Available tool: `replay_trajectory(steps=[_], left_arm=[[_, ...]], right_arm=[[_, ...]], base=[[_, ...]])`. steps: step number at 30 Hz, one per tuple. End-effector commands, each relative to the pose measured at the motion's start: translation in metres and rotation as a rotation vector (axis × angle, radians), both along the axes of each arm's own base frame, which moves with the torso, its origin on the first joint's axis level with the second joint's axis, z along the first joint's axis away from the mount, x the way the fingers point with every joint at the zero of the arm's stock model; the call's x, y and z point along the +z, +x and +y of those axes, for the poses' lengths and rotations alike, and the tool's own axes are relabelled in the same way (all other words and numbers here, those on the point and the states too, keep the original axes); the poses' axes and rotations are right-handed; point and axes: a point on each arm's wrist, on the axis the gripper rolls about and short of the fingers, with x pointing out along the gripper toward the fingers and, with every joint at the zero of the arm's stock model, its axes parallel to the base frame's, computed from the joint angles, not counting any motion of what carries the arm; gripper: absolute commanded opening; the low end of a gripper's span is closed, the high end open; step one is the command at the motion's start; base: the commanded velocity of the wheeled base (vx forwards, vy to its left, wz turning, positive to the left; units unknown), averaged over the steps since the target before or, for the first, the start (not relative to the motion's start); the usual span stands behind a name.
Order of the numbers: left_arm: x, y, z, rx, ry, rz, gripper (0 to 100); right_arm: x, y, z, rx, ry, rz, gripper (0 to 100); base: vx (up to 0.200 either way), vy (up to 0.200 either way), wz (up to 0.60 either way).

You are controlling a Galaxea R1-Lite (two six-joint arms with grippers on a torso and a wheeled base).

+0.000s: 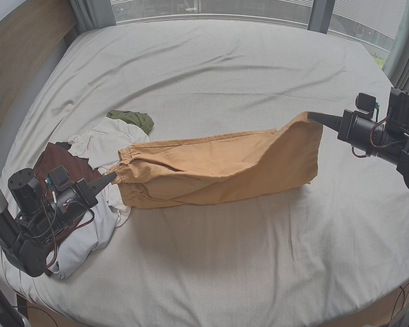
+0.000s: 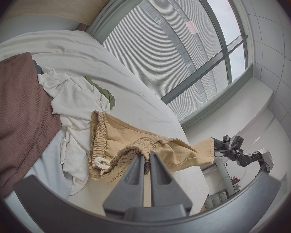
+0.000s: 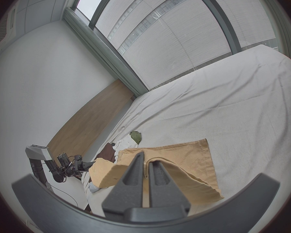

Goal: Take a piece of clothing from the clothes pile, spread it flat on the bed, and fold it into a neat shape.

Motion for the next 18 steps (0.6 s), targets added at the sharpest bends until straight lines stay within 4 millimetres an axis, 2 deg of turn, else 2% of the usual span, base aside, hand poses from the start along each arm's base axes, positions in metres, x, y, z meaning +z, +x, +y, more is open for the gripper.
replay_trajectory(steps=[1, 12, 18], left_arm=[[-0.001, 0.003, -0.002, 0.007, -0.002, -0.001, 0], [-0.014, 0.022, -0.006, 0.102, -0.001, 0.025, 0], [-0.022, 0.031, -0.011, 0.116, 0.004, 0.039, 0]], right_arm=[[-0.007, 0.014, 0.002, -0.002, 0.002, 0.022, 0], [-0.018, 0.054, 0.007, -0.01, 0.017, 0.072, 0], [-0.018, 0.07, 0.008, -0.015, 0.038, 0.068, 0]], base=[[0.0, 0.0, 0.0], [0.0, 0.0, 0.0], [0.0, 0.0, 0.0]])
